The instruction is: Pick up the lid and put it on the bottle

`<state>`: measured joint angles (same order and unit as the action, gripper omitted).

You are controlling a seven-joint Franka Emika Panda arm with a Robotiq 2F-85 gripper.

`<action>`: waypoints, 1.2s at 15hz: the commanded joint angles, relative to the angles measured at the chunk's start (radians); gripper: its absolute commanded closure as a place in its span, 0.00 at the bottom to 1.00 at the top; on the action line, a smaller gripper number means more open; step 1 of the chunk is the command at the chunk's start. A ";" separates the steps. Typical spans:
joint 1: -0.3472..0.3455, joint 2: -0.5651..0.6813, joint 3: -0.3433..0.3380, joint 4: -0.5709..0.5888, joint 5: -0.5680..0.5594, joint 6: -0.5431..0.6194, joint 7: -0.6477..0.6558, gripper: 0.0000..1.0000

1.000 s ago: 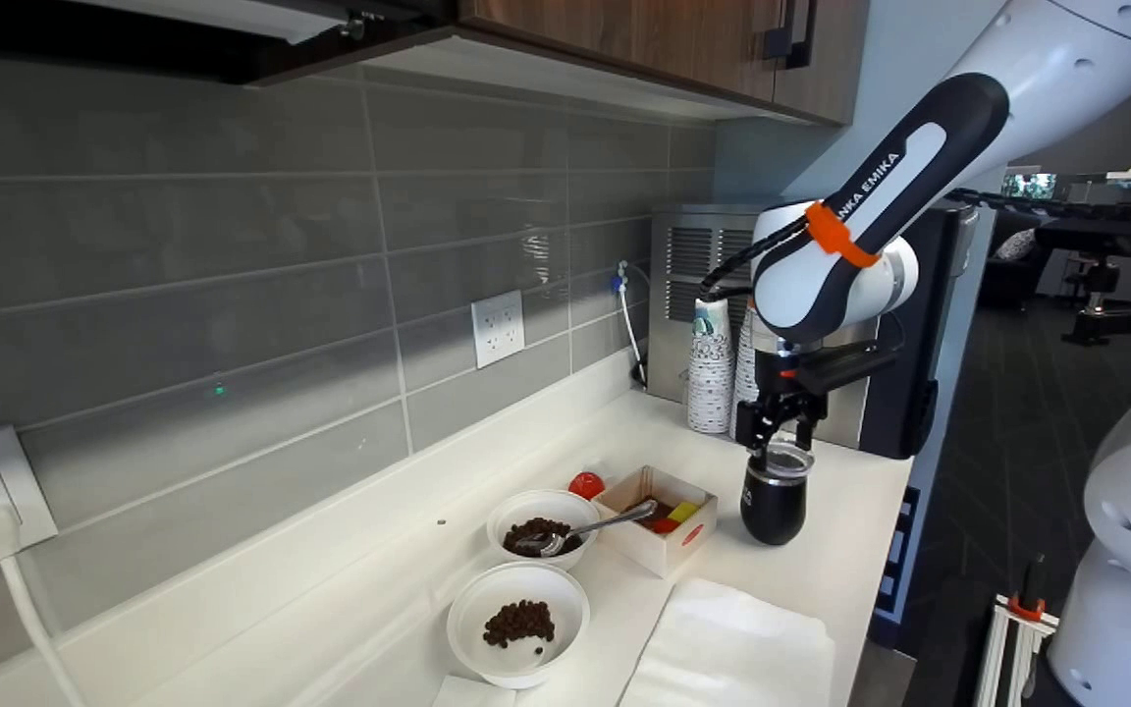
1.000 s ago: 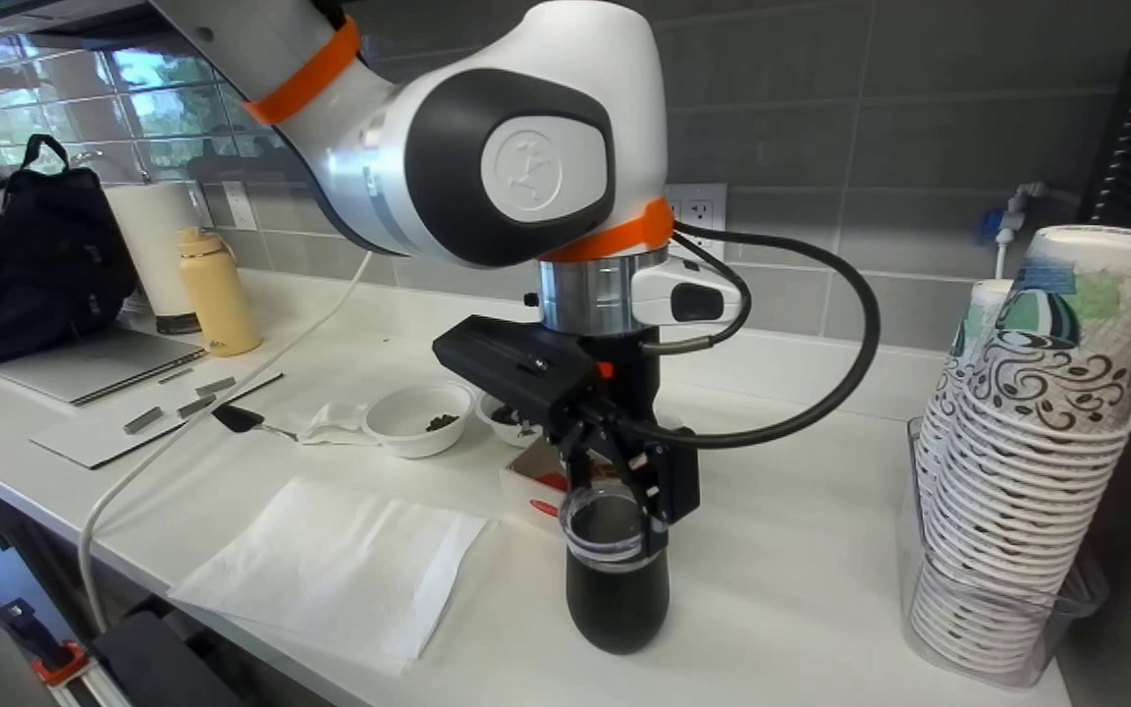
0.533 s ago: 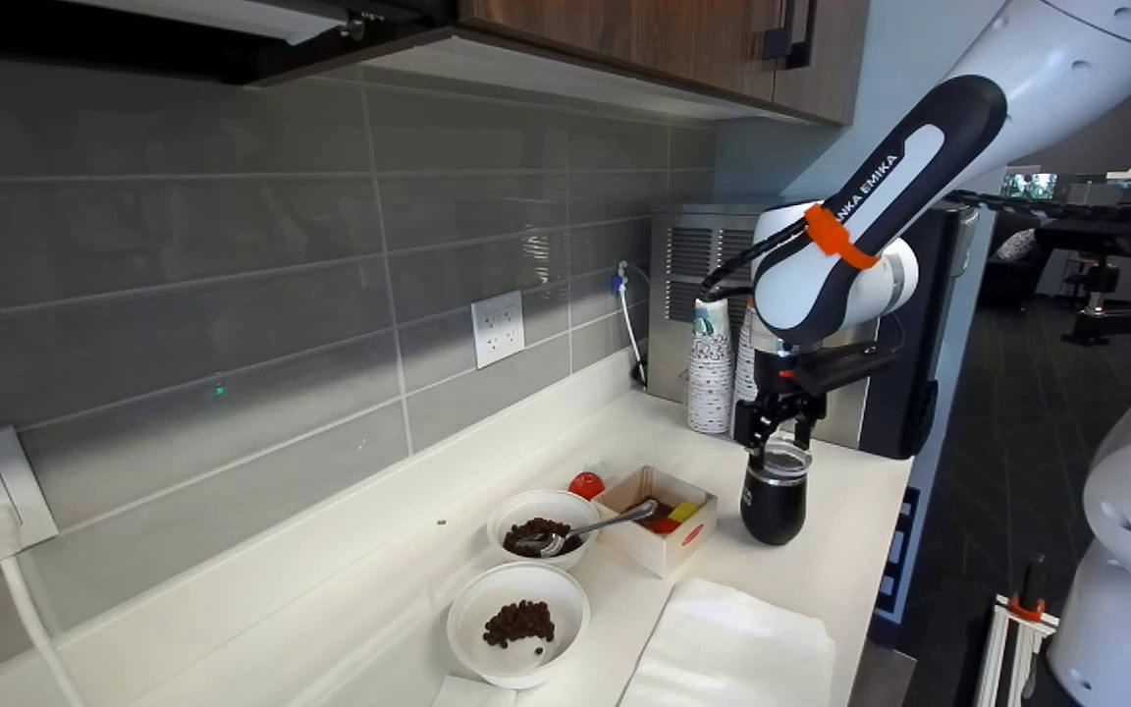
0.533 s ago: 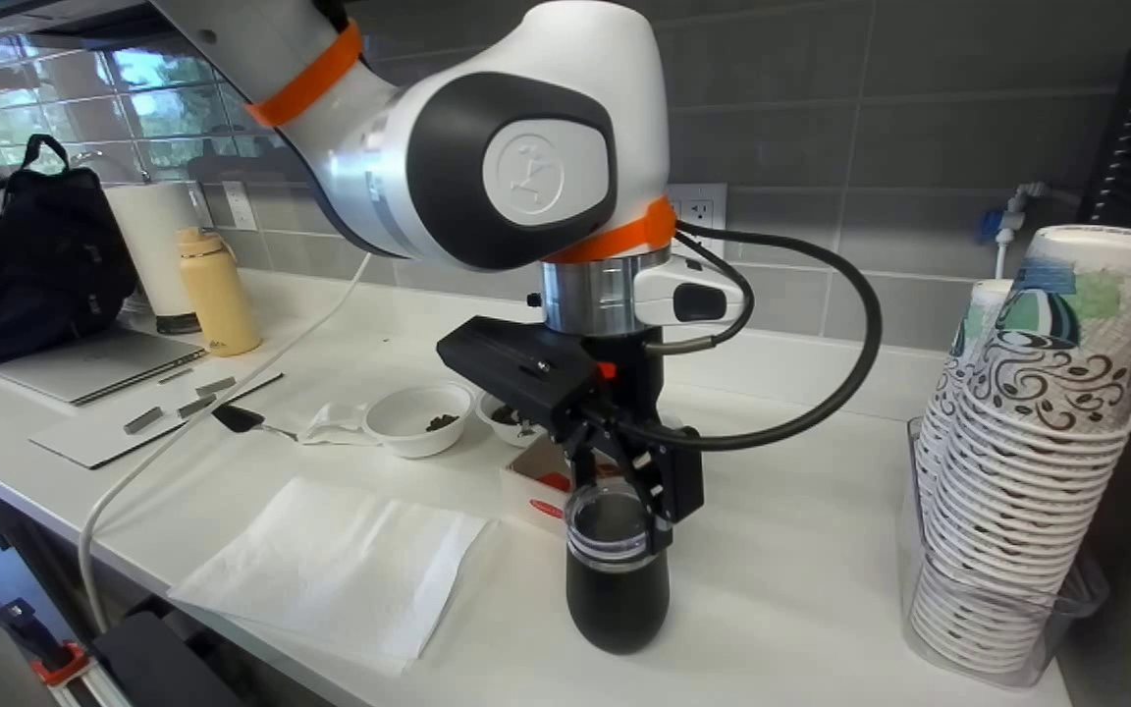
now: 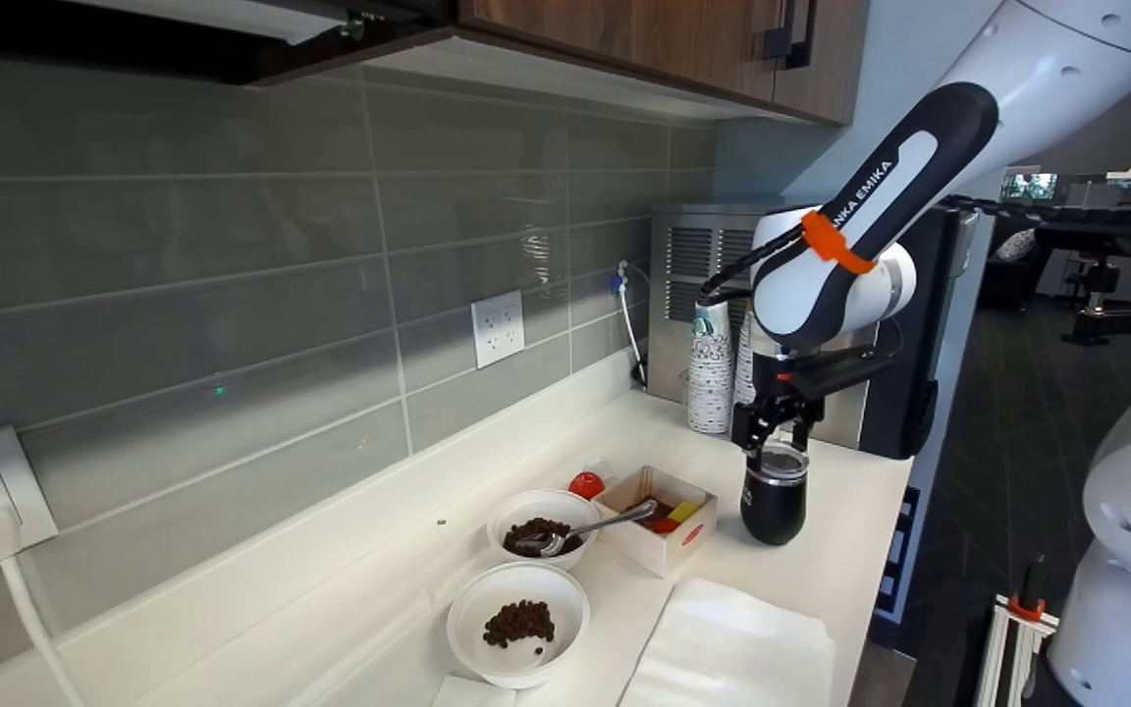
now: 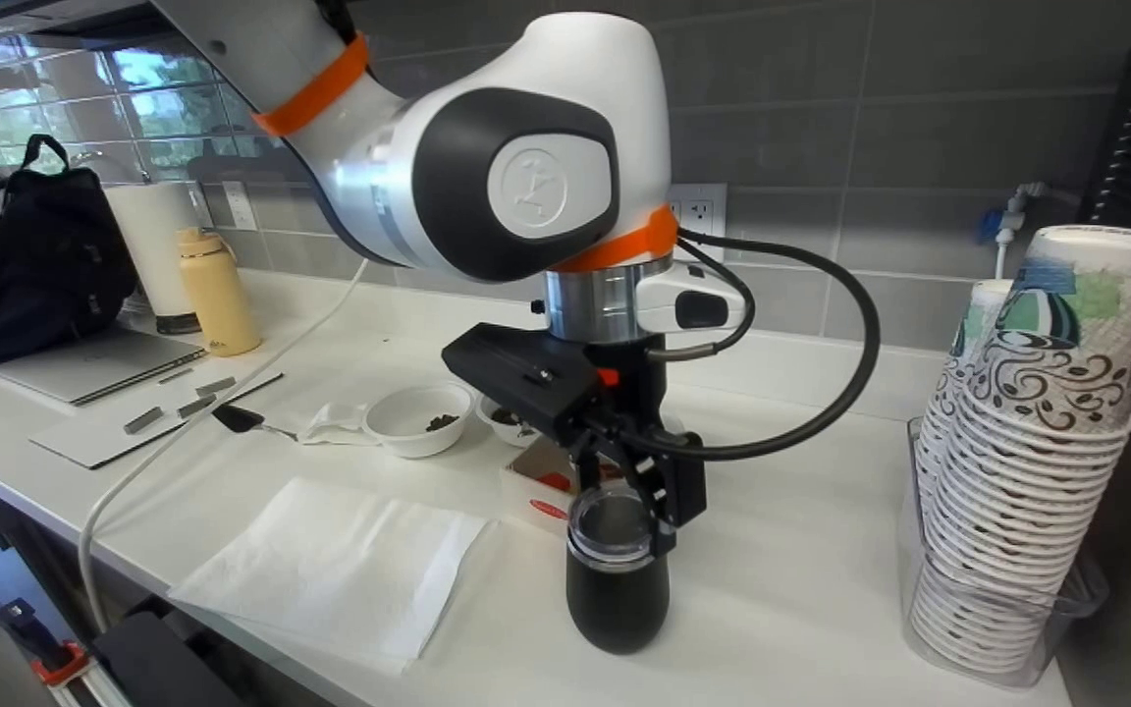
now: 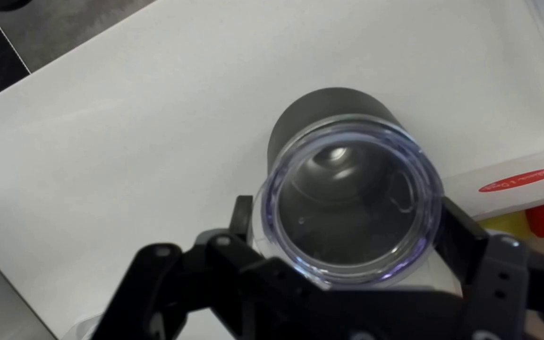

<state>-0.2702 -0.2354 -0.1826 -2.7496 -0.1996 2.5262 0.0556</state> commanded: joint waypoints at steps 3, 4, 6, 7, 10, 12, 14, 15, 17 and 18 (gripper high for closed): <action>-0.003 0.017 0.005 0.001 -0.009 0.025 0.018 0.34; -0.002 0.018 0.006 0.001 -0.008 0.024 0.017 0.34; 0.002 0.019 0.008 0.001 -0.007 0.020 0.015 0.34; 0.003 0.020 0.010 0.001 -0.007 0.020 0.015 0.34; 0.001 0.024 0.014 0.001 -0.013 0.023 0.020 0.34; -0.001 0.025 0.018 0.001 -0.020 0.023 0.026 0.34; -0.002 0.025 0.018 0.001 -0.019 0.023 0.025 0.34; -0.001 0.022 0.016 0.001 -0.013 0.023 0.022 0.02; 0.000 0.017 0.013 0.001 -0.007 0.019 0.016 0.00; 0.002 0.013 0.010 0.001 -0.001 0.016 0.011 0.00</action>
<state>-0.2695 -0.2222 -0.1702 -2.7494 -0.1997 2.5304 0.0563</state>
